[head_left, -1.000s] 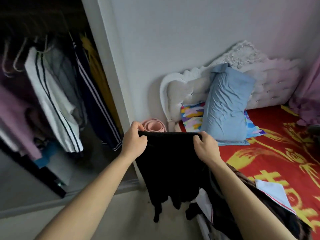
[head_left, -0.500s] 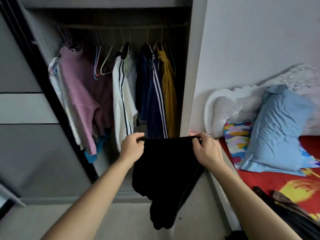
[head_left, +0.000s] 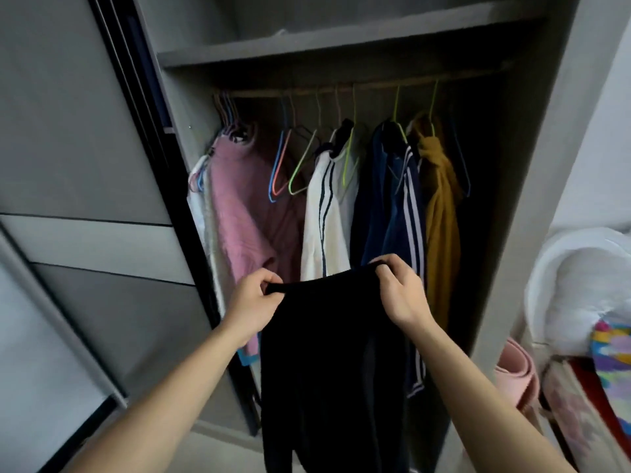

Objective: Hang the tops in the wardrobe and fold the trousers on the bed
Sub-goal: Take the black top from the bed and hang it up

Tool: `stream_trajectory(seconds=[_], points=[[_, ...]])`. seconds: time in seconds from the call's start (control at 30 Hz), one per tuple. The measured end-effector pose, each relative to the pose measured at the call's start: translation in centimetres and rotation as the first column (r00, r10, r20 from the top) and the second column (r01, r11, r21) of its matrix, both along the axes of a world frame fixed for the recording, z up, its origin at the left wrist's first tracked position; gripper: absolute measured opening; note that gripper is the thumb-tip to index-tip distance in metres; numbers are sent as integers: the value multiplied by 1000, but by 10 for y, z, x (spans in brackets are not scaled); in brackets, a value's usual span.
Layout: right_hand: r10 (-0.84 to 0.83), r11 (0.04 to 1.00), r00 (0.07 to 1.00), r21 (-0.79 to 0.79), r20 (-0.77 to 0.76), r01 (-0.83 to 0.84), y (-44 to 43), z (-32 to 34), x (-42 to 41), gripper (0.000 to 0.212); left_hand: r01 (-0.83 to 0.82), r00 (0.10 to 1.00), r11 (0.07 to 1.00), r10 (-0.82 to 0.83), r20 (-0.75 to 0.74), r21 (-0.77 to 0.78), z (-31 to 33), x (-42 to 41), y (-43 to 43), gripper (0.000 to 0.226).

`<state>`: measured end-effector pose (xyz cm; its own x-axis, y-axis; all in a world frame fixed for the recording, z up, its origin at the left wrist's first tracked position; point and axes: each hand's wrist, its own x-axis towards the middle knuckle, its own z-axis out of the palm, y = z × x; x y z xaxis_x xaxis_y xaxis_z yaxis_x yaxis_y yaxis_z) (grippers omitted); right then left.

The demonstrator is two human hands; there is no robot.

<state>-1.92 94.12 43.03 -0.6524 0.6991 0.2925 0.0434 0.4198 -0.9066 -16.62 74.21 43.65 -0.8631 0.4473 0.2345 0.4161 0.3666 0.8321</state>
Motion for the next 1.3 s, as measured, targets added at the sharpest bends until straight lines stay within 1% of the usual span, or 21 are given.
stream_trajectory(seconds=[0.07, 0.2, 0.27, 0.33, 0.37, 0.47, 0.53, 0.57, 0.63, 0.67, 0.73, 0.77, 0.8, 0.87, 0.93, 1.0, 1.1, 1.17, 1.2, 1.27, 1.3], points=[[63, 998, 998, 13, 23, -63, 12, 9, -38, 22, -82, 992, 996, 85, -90, 34, 8, -34, 7, 26], [140, 988, 988, 51, 65, -143, 30, 22, -104, 24, -204, 944, 979, 204, -260, 27, 17, -100, 21, 28], [155, 980, 978, 103, 140, -170, 36, 23, -129, 30, -252, 899, 968, 241, -365, 18, 17, -120, 27, 21], [161, 967, 958, 157, 236, -201, 40, 22, -152, 37, -266, 852, 964, 229, -470, -11, 16, -138, 32, 19], [157, 961, 948, 177, 277, -211, 41, 22, -162, 41, -259, 850, 966, 221, -479, -14, 17, -147, 34, 20], [95, 955, 950, 243, 297, -171, 43, 22, -192, 46, -233, 884, 971, 238, -402, 64, 20, -181, 41, 20], [17, 958, 982, 277, 190, -70, 44, 26, -214, 47, -209, 901, 967, 248, -357, 145, 23, -208, 49, 21], [-19, 966, 993, 258, 117, -11, 44, 31, -224, 51, -178, 912, 968, 231, -340, 179, 24, -221, 54, 23], [-84, 989, 996, 120, -34, 88, 43, 45, -246, 56, -88, 926, 970, 163, -341, 225, 25, -243, 64, 27], [-117, 992, 989, 31, -95, 120, 41, 52, -257, 51, -39, 926, 971, 123, -358, 234, 25, -253, 69, 28], [-173, 983, 971, -85, -167, 161, 38, 65, -279, 40, 56, 921, 967, 46, -387, 247, 24, -271, 75, 28], [-194, 979, 965, -100, -177, 178, 37, 70, -290, 41, 101, 921, 961, 8, -389, 259, 22, -280, 77, 28], [-210, 976, 963, -96, -166, 196, 35, 76, -301, 46, 142, 924, 953, -30, -381, 268, 20, -289, 78, 28], [-260, 965, 963, -39, -76, 257, 34, 84, -323, 61, 200, 934, 940, -97, -344, 278, 16, -308, 80, 27], [-328, 943, 944, 66, 19, 326, 31, 88, -340, 72, 248, 935, 927, -153, -321, 280, 12, -325, 82, 24], [-396, 907, 917, 179, 45, 382, 23, 88, -352, 75, 290, 933, 912, -201, -299, 289, 8, -337, 84, 24], [-498, 827, 865, 332, 61, 452, 16, 88, -360, 62, 348, 935, 874, -299, -189, 339, 1, -344, 87, 25], [-521, 817, 845, 358, 122, 452, 15, 92, -361, 53, 367, 930, 854, -346, -125, 368, -4, -348, 88, 21], [-521, 818, 842, 361, 137, 448, 15, 93, -361, 46, 371, 928, 849, -354, -116, 378, -6, -350, 88, 20], [-554, 797, 824, 364, 120, 483, 13, 98, -361, 20, 369, 928, 846, -356, -109, 386, -8, -355, 87, 20], [-580, 781, 807, 354, 110, 514, 13, 100, -362, 28, 371, 928, 844, -358, -108, 389, -7, -356, 87, 19]])
